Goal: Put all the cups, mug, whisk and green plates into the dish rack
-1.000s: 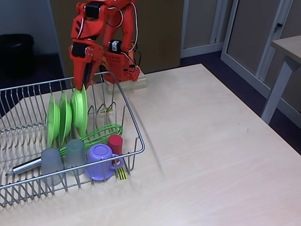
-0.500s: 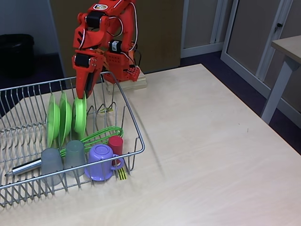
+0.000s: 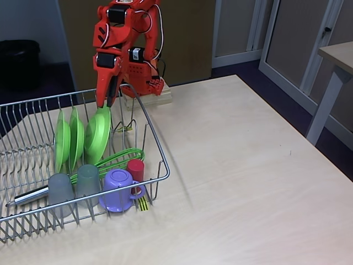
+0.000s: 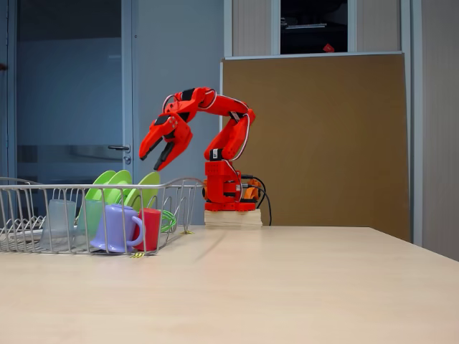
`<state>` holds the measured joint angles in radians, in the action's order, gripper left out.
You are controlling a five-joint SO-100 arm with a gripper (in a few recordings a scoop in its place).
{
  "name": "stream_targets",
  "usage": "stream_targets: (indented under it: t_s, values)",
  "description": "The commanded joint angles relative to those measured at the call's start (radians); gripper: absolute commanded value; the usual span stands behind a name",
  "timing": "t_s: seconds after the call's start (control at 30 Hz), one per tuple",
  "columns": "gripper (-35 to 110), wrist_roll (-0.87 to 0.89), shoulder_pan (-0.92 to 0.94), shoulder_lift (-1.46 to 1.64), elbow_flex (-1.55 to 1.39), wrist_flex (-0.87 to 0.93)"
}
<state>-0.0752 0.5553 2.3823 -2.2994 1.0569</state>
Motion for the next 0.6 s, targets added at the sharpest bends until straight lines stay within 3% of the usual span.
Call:
stream_targets:
  t_s: [0.0,0.17,0.37,0.57]
  values:
    - [17,-0.002,-0.029,0.064,0.043,0.044]
    - [14,0.04,-0.106,0.117,0.003,0.04]
    - [0,0.115,-0.241,0.186,-0.061,0.014]
    - [0,0.167,-0.414,0.307,-0.164,0.011]
